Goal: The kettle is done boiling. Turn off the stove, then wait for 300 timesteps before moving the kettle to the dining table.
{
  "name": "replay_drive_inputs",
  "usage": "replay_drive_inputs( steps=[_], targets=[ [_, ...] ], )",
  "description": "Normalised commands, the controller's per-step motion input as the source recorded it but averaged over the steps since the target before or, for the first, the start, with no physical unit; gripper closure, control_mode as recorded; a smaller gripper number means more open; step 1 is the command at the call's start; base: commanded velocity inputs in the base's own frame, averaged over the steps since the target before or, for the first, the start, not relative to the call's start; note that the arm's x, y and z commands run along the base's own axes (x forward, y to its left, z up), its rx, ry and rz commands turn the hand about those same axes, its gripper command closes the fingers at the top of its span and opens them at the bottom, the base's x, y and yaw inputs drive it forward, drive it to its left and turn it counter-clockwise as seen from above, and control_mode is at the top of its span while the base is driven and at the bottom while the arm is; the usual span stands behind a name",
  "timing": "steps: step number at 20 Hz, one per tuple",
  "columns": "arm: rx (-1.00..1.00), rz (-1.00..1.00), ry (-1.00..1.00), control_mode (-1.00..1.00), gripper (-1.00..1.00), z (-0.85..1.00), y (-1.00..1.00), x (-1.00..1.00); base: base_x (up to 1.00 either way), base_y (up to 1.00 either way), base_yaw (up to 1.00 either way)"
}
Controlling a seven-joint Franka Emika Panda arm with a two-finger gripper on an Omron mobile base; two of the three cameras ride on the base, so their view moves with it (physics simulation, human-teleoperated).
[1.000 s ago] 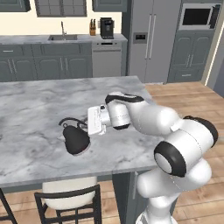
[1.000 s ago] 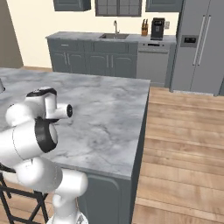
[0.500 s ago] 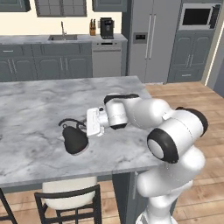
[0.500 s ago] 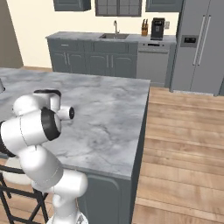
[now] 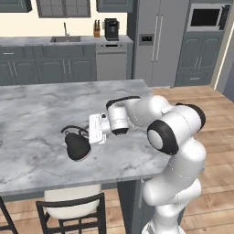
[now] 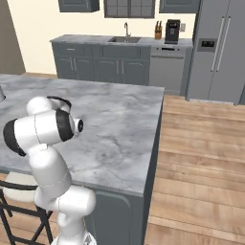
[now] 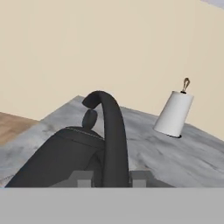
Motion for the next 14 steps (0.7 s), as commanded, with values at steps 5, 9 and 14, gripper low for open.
replay_drive_inputs(
  steps=[5, 9, 14],
  targets=[
    [0.01, 0.00, -0.05, -1.00, 1.00, -0.22, 0.10, 0.29, 0.00, 0.00, 0.00],
    [0.03, 0.00, -0.01, -1.00, 1.00, -0.18, 0.11, 0.31, 0.00, 0.00, 0.00],
    [0.03, 0.00, -0.03, -1.00, 1.00, -0.29, 0.13, 0.25, 0.00, 0.00, 0.00]
  ],
)
